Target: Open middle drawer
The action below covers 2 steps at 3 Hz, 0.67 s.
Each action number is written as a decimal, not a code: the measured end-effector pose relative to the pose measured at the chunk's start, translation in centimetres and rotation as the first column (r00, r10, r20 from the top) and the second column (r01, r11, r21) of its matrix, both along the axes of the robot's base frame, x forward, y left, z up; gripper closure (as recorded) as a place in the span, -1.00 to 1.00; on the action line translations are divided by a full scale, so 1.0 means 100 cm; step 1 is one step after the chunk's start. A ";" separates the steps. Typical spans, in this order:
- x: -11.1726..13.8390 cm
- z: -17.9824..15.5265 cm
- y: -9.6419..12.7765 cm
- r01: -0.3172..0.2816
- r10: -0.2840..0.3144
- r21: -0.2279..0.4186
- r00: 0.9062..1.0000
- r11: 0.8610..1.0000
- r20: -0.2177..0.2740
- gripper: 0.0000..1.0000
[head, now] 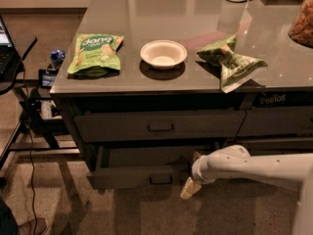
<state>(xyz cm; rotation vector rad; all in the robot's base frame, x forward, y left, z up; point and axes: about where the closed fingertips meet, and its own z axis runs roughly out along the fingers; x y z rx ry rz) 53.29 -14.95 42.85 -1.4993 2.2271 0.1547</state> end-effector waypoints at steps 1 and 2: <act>-0.001 -0.025 -0.005 -0.025 0.023 -0.031 0.998 0.999 -0.055 -1.00; -0.004 -0.046 -0.003 -0.063 0.056 -0.060 0.993 0.996 -0.108 -1.00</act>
Offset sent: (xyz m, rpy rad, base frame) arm -0.0050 -0.0026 -0.0690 -0.1025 0.1624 0.0992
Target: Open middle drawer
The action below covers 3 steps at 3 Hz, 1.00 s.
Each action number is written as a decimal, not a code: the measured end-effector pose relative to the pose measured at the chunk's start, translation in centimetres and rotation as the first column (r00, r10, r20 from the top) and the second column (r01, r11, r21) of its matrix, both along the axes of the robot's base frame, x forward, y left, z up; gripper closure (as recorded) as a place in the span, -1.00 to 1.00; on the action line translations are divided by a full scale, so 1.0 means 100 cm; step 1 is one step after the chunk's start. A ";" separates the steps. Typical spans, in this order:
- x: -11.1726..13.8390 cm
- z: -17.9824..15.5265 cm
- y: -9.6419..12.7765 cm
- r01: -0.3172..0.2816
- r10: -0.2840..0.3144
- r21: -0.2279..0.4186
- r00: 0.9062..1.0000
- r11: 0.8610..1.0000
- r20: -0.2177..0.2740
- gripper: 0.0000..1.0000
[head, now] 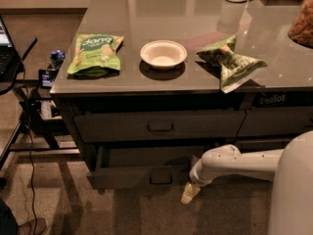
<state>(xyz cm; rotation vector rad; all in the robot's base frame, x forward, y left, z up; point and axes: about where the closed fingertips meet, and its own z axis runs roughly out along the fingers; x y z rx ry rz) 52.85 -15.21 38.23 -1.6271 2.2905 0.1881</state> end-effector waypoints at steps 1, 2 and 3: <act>0.000 0.003 0.000 0.000 0.000 0.000 1.000 1.000 -0.001 -1.00; -0.016 0.003 -0.004 -0.001 0.001 -0.005 1.000 1.000 -0.025 -1.00; -0.062 0.015 -0.021 0.017 -0.015 0.040 0.999 0.999 -0.043 -1.00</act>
Offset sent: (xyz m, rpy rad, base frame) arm -0.0906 -0.0177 -0.0161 -0.0288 0.1355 0.0194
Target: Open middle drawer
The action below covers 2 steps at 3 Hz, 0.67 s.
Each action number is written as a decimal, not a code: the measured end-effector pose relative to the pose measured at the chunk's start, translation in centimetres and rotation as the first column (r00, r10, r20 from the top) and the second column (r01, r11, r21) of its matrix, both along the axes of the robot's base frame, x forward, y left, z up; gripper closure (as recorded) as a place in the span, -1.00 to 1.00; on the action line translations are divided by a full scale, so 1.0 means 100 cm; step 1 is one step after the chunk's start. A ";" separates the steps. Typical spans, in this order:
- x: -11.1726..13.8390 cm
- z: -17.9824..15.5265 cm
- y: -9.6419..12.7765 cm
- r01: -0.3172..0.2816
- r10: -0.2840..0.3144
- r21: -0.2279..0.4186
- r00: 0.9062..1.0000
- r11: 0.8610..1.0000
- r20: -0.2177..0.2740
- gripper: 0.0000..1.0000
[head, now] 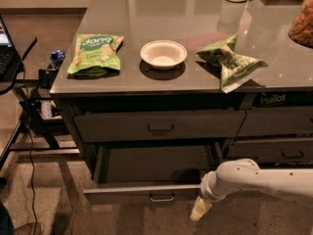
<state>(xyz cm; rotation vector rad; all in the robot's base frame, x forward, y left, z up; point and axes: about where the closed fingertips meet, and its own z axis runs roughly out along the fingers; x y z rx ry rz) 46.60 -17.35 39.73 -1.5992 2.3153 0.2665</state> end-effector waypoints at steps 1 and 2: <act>-0.003 -0.004 -0.002 -0.005 0.005 0.007 1.000 1.000 -0.006 -1.00; -0.021 -0.010 -0.008 0.007 -0.006 0.010 0.999 1.000 -0.054 -1.00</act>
Offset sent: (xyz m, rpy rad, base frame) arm -0.0426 -0.0166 -0.0159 0.0100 0.1100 -0.0236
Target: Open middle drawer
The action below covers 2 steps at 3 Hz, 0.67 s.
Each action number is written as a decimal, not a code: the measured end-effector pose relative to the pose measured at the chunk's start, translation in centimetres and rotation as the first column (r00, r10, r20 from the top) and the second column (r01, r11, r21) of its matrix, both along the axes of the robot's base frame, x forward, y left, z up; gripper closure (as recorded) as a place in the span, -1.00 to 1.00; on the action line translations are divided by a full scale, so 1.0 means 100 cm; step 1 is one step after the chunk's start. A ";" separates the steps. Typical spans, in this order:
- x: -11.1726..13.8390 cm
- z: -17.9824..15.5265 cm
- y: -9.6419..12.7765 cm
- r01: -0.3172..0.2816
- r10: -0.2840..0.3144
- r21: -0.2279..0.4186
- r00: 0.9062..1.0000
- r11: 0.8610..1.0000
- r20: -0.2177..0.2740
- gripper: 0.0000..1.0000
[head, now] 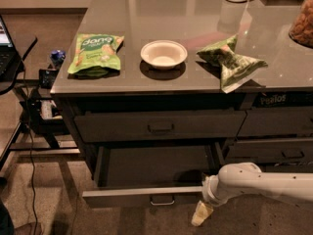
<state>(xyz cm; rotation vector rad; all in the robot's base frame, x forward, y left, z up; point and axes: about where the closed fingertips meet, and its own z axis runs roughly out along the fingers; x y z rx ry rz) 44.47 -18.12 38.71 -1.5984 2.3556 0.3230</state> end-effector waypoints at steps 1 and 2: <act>-0.008 0.005 -0.002 0.006 -0.006 0.003 1.000 1.000 -0.014 -1.00; -0.008 0.005 -0.002 0.006 -0.006 0.003 1.000 1.000 -0.014 -1.00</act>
Offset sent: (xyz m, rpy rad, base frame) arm -0.1017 -0.0426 -0.0054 0.0482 0.0950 -0.1326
